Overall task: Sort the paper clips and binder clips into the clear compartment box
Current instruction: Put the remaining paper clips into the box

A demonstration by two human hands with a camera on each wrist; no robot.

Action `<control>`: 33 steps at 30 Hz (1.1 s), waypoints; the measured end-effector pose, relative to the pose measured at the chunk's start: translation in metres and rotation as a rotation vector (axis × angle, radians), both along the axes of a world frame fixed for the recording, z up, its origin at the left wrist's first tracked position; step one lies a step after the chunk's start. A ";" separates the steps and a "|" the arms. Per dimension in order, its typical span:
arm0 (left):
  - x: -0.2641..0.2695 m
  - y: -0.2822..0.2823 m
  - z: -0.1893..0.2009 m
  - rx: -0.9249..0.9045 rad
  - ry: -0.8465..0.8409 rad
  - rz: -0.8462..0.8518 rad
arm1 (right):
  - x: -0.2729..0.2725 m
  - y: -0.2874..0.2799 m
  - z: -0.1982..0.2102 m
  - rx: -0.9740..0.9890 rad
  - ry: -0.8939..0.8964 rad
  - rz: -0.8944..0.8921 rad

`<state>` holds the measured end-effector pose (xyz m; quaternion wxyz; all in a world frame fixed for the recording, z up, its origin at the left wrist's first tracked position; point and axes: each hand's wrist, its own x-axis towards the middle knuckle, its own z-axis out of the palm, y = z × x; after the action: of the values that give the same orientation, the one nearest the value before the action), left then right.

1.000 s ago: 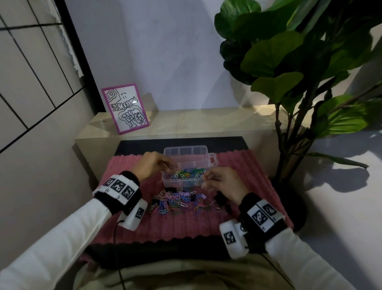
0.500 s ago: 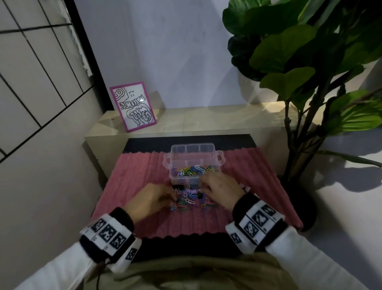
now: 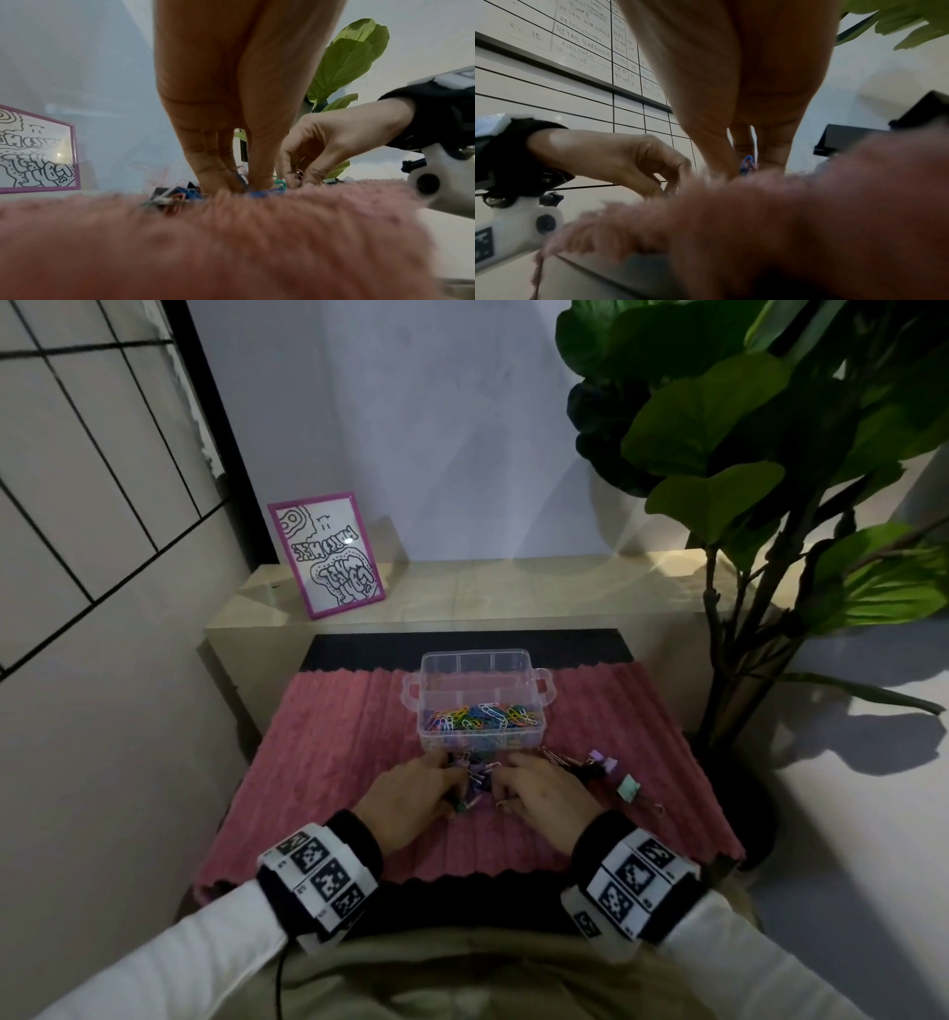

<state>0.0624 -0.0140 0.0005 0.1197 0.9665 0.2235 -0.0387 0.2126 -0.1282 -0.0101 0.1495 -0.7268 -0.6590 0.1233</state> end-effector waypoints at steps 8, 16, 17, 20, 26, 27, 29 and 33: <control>-0.009 0.011 0.002 -0.127 -0.190 -0.051 | 0.022 -0.004 0.008 0.142 0.362 -0.119; -0.015 0.020 0.011 -0.678 -0.342 0.247 | 0.040 0.015 0.034 0.183 0.545 -0.215; -0.016 0.021 0.013 -0.752 -0.357 0.274 | 0.041 0.024 0.040 0.220 0.556 -0.224; -0.017 0.022 0.017 -0.877 -0.417 0.306 | 0.041 0.054 0.056 0.311 0.537 -0.248; -0.022 0.025 0.020 -0.935 -0.455 0.319 | 0.038 0.074 0.051 0.112 0.135 -0.148; -0.024 0.026 0.020 -0.932 -0.453 0.323 | 0.035 0.069 0.048 0.110 0.090 -0.122; -0.027 0.029 0.017 -0.927 -0.440 0.332 | 0.027 0.052 0.048 0.186 0.079 -0.076; -0.025 0.030 0.012 -0.860 -0.381 0.325 | 0.004 0.024 0.044 0.094 0.095 0.097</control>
<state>0.0369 0.0161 0.0125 0.5507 0.7723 0.3091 0.0690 0.2166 -0.1046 0.0341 0.2083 -0.6797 -0.6905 0.1337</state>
